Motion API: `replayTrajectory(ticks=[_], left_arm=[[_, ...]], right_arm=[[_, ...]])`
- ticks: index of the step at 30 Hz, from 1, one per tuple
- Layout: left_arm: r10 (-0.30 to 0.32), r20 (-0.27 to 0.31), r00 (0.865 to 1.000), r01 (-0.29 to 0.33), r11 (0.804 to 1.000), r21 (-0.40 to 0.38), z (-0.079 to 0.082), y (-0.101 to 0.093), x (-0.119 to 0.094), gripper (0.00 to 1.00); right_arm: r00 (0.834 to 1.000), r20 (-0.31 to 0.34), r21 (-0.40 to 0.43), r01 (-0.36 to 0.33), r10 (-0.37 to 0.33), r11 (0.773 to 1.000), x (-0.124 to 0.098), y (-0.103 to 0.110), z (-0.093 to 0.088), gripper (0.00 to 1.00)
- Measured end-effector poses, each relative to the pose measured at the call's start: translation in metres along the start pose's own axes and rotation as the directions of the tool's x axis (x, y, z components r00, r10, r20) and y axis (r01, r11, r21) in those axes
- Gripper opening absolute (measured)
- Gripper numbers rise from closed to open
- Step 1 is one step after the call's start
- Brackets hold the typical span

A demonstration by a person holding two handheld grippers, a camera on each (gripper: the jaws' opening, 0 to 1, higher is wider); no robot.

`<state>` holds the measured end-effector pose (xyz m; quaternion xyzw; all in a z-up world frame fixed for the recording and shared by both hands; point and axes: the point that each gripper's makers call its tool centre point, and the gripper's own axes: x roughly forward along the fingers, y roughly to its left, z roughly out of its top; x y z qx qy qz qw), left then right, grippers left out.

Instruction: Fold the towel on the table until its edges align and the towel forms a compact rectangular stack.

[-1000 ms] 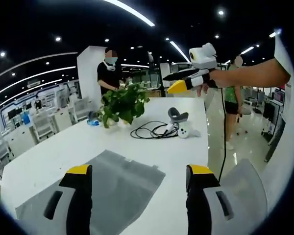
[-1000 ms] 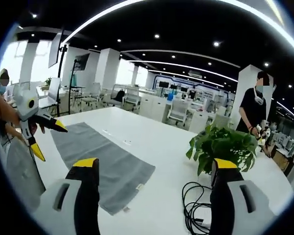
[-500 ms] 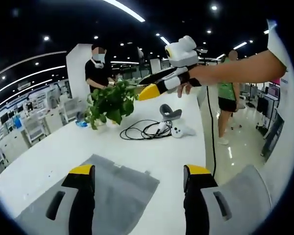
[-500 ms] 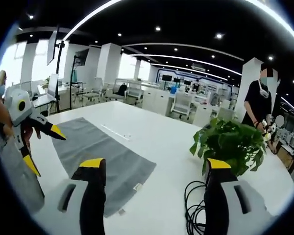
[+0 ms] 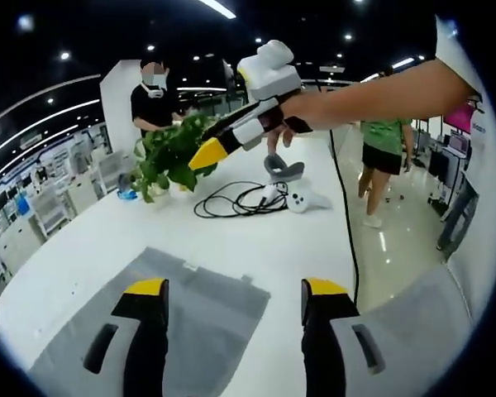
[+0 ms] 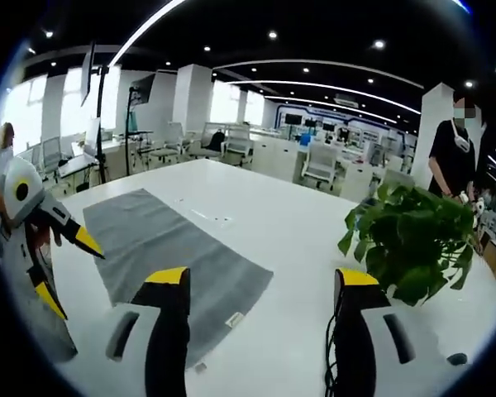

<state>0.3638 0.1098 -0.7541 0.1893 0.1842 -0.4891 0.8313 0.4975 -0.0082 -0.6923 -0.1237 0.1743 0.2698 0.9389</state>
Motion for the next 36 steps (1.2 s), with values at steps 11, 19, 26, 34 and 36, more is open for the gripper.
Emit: replayTrajectory(ticks=[11,19,26,34,36], left_arm=[[-0.056,-0.092,0.994,0.058,0.998,0.019,-0.022,-0.016,0.033,0.55],[-0.076,-0.134,0.988,0.075,0.997,-0.013,-0.04,-0.017,0.054,0.5],[-0.099,-0.165,0.981,0.092,0.995,-0.049,-0.054,-0.022,0.073,0.45],[-0.117,-0.185,0.976,0.11,0.993,-0.044,-0.066,-0.028,0.088,0.39],[-0.123,-0.202,0.972,0.117,0.992,-0.042,-0.071,-0.028,0.092,0.38]], right_arm=[[0.998,-0.027,0.028,-0.061,0.062,0.998,0.044,-0.006,-0.021,0.54],[0.993,-0.065,0.046,-0.093,0.096,0.995,0.07,-0.012,-0.044,0.46],[0.989,-0.096,0.066,-0.111,0.117,0.992,0.095,-0.013,-0.065,0.41],[0.982,-0.113,0.081,-0.141,0.15,0.987,0.118,-0.01,-0.077,0.39],[0.98,-0.118,0.086,-0.15,0.16,0.985,0.124,-0.008,-0.08,0.38]])
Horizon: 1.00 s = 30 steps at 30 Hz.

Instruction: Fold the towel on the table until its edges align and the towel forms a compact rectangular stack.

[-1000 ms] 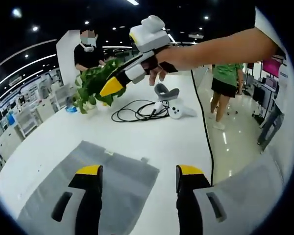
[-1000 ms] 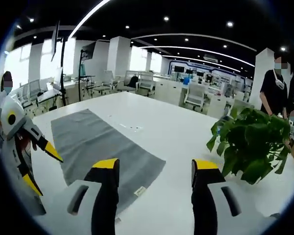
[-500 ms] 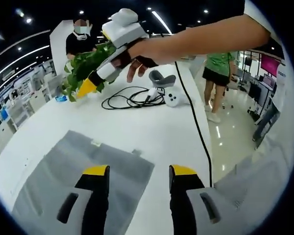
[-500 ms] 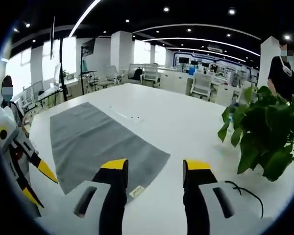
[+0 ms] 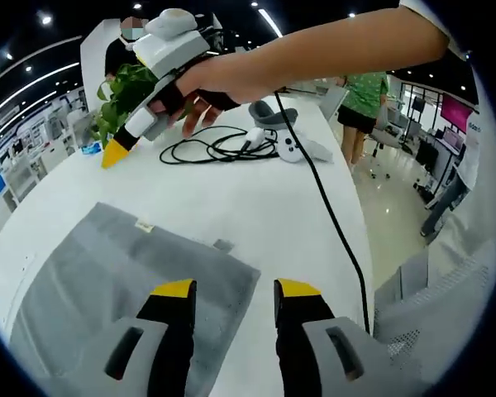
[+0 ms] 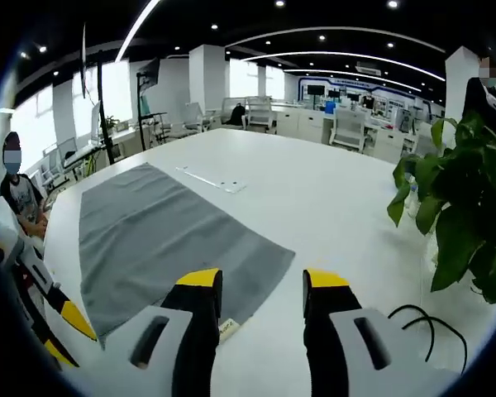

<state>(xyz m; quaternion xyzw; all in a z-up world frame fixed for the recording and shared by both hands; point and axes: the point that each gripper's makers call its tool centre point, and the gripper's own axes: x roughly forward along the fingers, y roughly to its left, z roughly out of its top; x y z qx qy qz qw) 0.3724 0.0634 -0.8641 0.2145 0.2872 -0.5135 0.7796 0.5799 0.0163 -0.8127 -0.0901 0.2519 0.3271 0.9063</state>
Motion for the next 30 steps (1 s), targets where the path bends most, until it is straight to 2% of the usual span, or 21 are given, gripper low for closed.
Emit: replayTrajectory(ticks=[5,8,10,16,18,24,26,29,30], left_arm=[[-0.006,-0.024,1.0,0.006,1.0,-0.006,-0.007,0.002,0.009,0.37],[-0.026,-0.036,0.999,0.025,0.999,-0.022,-0.011,-0.001,0.017,0.37],[-0.04,-0.038,0.999,0.039,0.999,-0.017,-0.011,-0.005,0.021,0.37],[-0.053,-0.067,0.996,0.053,0.999,-0.011,-0.019,-0.008,0.031,0.36],[-0.053,-0.076,0.996,0.052,0.998,-0.02,-0.022,-0.007,0.034,0.36],[-0.059,-0.103,0.993,0.057,0.998,-0.026,-0.028,-0.008,0.04,0.33],[-0.058,-0.117,0.991,0.056,0.998,-0.018,-0.031,-0.007,0.041,0.33],[-0.054,-0.121,0.991,0.053,0.999,-0.01,-0.03,-0.003,0.041,0.29],[-0.053,-0.124,0.991,0.053,0.999,-0.008,-0.03,-0.003,0.041,0.27]], right_arm=[[1.0,-0.014,0.002,-0.006,0.006,1.0,0.014,-0.005,-0.005,0.37],[1.0,-0.022,0.032,0.003,-0.002,0.999,0.029,-0.014,-0.012,0.34],[1.0,-0.01,0.044,0.007,-0.006,0.999,0.038,-0.013,-0.014,0.31],[0.999,-0.042,0.059,0.031,-0.029,0.998,0.065,-0.029,-0.029,0.31],[0.998,-0.054,0.063,0.021,-0.017,0.998,0.072,-0.023,-0.027,0.3],[0.993,-0.11,-0.018,0.033,-0.035,0.999,0.098,-0.027,-0.033,0.28],[0.992,-0.112,-0.028,0.049,-0.052,0.998,0.107,-0.036,-0.035,0.29],[0.994,-0.104,-0.018,0.041,-0.042,0.999,0.12,-0.037,-0.033,0.3],[0.993,-0.111,-0.037,0.039,-0.043,0.999,0.126,-0.038,-0.034,0.31]])
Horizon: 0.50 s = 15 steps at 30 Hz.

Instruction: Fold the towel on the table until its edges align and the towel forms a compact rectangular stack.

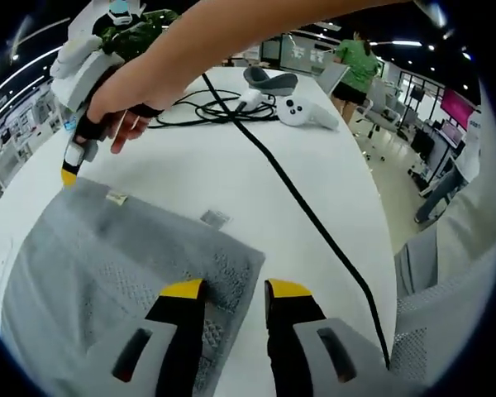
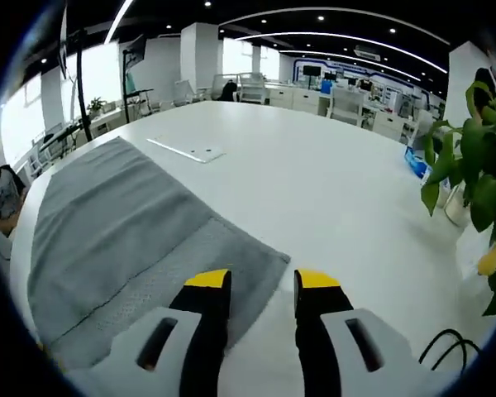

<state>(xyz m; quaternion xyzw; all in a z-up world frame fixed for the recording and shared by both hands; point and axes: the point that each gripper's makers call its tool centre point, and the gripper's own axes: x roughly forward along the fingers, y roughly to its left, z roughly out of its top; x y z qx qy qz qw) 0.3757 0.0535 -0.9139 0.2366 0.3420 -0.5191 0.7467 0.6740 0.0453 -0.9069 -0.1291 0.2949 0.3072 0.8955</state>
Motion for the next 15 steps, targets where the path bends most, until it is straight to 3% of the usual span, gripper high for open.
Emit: replayTrajectory(ticks=[4,10,13,15], left_arm=[[0.004,-0.022,1.0,-0.003,0.998,0.063,-0.001,0.001,0.001,0.25],[0.011,-0.033,0.999,-0.009,0.999,0.045,0.0,0.001,0.001,0.24],[0.013,-0.036,0.999,-0.011,0.999,0.044,0.001,0.0,0.002,0.16],[0.024,-0.042,0.999,-0.022,0.998,0.051,0.002,0.0,0.003,0.09]], right_arm=[[1.0,-0.003,-0.009,0.013,-0.013,1.0,0.016,-0.008,0.003,0.32],[1.0,-0.012,0.025,-0.006,0.007,1.0,0.015,-0.002,-0.001,0.22],[0.999,-0.011,0.029,-0.052,0.052,0.998,0.013,0.008,-0.003,0.12],[0.998,-0.021,-0.013,-0.054,0.054,0.998,0.011,0.01,-0.005,0.08]])
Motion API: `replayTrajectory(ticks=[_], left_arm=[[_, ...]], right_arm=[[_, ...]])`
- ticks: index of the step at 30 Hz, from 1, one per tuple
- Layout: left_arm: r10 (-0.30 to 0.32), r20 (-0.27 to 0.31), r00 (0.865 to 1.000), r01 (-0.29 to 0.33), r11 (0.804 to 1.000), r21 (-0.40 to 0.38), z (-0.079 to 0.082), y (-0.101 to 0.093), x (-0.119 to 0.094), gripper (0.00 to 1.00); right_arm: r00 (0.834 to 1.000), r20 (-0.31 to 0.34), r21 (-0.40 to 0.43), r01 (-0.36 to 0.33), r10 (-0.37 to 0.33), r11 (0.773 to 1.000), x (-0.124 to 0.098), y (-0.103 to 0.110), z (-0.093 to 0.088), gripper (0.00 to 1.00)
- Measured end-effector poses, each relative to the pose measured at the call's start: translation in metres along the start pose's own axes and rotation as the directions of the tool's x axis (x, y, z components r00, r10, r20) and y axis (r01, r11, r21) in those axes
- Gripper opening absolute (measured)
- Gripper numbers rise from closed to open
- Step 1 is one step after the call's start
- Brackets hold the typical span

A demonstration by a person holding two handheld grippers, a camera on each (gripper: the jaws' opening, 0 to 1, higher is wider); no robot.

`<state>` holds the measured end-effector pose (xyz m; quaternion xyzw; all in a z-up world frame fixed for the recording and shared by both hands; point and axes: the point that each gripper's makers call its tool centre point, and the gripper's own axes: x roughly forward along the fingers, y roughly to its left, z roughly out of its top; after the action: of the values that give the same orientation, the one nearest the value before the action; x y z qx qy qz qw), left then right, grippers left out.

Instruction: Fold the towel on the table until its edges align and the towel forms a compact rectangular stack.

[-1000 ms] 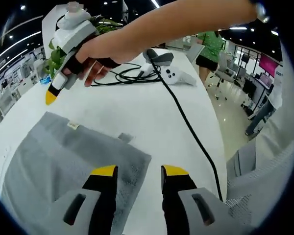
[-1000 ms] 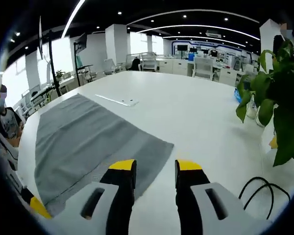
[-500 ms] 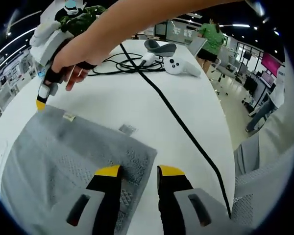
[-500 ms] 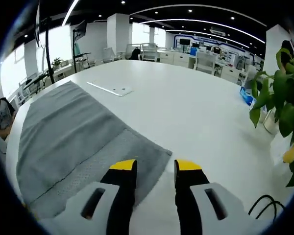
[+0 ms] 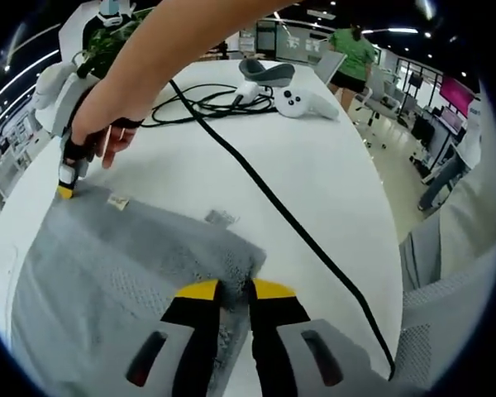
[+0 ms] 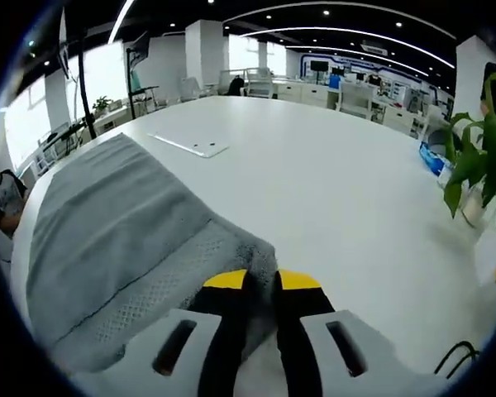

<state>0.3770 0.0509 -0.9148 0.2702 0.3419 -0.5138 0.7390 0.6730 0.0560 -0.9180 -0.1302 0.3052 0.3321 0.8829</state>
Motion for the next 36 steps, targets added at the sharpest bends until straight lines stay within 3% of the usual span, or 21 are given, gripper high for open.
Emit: replayTrajectory(ticks=[6,12,24,28,33,36], left_arm=[[-0.006,0.0,1.0,0.006,0.996,-0.088,0.003,0.001,0.002,0.04],[-0.027,0.011,1.0,0.028,0.989,-0.142,0.011,-0.012,0.008,0.04],[-0.058,0.059,0.997,0.066,0.989,-0.134,0.045,-0.03,0.034,0.04],[-0.043,0.07,0.997,0.052,0.99,-0.13,0.052,-0.029,0.039,0.04],[-0.031,0.071,0.997,0.045,0.976,-0.214,0.053,-0.024,0.039,0.04],[-0.004,0.089,0.996,0.021,0.981,-0.194,0.055,-0.021,0.034,0.03]], right_arm=[[1.0,-0.006,-0.016,-0.013,0.013,1.0,-0.004,-0.002,-0.004,0.03],[1.0,0.002,-0.01,-0.011,0.011,1.0,-0.017,-0.008,-0.015,0.02],[0.998,0.031,0.078,0.048,-0.051,0.996,-0.041,-0.034,-0.033,0.02],[0.995,0.074,0.165,0.057,-0.07,0.985,-0.044,-0.04,-0.03,0.02],[0.99,0.12,0.163,0.048,-0.068,0.986,-0.05,-0.04,-0.019,0.02],[0.99,0.124,0.162,0.052,-0.073,0.985,-0.049,-0.043,-0.016,0.02]])
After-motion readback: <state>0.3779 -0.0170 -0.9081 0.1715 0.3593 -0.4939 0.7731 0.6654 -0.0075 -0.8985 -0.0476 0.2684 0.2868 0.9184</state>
